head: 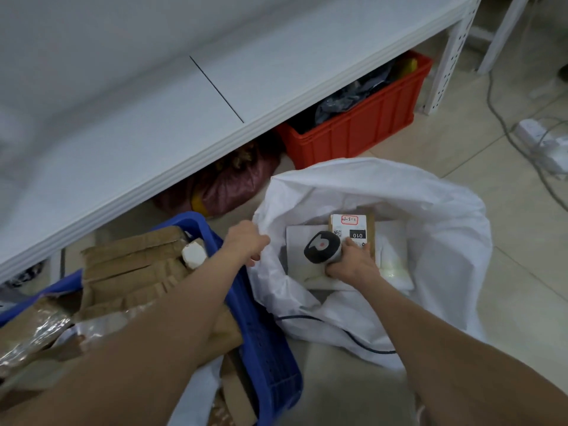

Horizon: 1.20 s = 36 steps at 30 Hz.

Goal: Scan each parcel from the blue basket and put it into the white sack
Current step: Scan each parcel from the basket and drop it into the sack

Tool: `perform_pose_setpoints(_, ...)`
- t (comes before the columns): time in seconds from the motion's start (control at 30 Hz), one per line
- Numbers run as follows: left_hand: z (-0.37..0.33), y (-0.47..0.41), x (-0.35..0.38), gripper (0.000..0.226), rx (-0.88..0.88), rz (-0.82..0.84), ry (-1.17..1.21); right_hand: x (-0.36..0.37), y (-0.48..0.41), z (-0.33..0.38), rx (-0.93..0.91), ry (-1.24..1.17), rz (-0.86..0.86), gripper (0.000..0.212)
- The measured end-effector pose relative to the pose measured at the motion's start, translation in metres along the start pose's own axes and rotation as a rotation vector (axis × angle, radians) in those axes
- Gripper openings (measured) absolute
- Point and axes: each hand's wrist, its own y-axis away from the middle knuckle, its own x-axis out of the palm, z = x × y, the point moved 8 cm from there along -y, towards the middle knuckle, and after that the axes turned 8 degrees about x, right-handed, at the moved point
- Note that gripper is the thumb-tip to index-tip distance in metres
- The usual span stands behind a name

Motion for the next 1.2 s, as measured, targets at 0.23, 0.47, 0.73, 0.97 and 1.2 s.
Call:
perform_pose_setpoints(0.23, -0.02, 0.067, -0.041, 0.029, 0.076, -0.114, -0.14, -0.031, 0.076, 0.017, -0.009, -0.317, -0.098, 0.016)
perform_pose_setpoints(0.47, -0.005, 0.183, -0.105, 0.035, 0.109, -0.248, -0.286, -0.037, 0.181, 0.062, -0.094, -0.586, -0.037, 0.018)
perform_pose_setpoints(0.73, 0.076, 0.303, -0.178, 0.03, 0.022, -0.463, -0.252, -0.002, 0.283, 0.116, -0.134, -0.647, 0.081, 0.011)
perform_pose_setpoints(0.97, 0.144, 0.315, -0.212, 0.02, -0.014, -0.454, -0.026, 0.016, 0.309, 0.17, -0.162, -0.693, 0.108, 0.014)
perform_pose_setpoints(1.2, 0.138, 0.229, -0.184, 0.052, -0.108, -0.23, 0.222, 0.027, 0.242, 0.208, -0.063, -0.691, 0.194, 0.059)
